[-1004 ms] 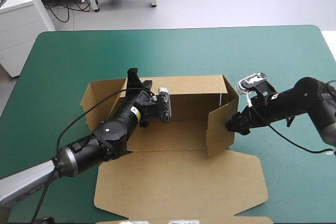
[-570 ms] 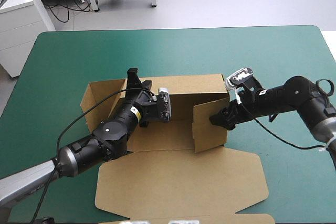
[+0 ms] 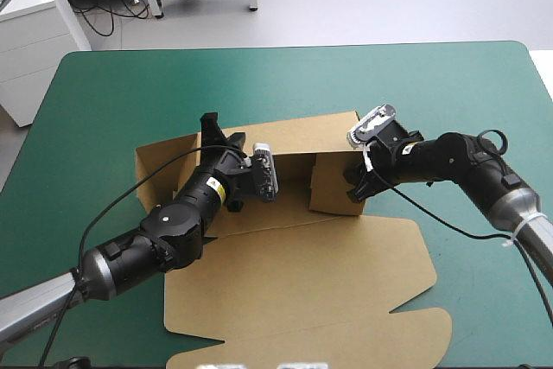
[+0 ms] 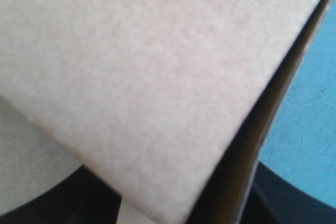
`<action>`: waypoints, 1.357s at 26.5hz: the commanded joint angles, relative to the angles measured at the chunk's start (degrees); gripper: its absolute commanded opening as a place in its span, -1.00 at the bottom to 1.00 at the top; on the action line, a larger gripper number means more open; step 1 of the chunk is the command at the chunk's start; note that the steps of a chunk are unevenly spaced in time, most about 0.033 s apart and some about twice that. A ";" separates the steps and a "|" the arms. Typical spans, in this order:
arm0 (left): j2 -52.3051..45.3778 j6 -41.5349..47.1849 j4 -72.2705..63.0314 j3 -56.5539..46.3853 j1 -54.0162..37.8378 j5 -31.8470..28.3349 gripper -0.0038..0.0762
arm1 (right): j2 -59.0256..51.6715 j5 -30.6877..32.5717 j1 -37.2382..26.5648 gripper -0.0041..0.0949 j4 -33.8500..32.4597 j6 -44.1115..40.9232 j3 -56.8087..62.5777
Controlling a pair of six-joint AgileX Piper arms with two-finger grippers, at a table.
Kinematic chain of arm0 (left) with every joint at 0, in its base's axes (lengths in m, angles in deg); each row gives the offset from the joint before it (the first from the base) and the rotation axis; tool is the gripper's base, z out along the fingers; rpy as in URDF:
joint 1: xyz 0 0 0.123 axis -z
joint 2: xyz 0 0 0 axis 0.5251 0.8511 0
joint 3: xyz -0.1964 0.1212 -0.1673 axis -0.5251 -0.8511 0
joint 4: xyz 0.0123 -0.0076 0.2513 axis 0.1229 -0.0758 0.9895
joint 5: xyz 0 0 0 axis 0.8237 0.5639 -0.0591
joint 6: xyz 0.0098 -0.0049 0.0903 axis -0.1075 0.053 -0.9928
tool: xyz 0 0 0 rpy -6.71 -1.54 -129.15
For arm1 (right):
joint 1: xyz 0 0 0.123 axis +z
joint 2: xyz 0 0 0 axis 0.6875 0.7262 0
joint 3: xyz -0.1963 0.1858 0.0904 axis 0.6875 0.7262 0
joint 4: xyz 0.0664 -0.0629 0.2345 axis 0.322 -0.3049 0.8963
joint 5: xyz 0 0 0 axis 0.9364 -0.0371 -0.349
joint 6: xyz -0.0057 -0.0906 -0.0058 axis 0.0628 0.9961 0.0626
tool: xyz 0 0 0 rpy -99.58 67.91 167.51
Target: Fold the box
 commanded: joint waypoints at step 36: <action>-3.62 2.95 -2.78 2.04 22.34 9.96 0.65 | -0.97 -19.26 -0.05 -0.96 -34.07 -47.51 -2.01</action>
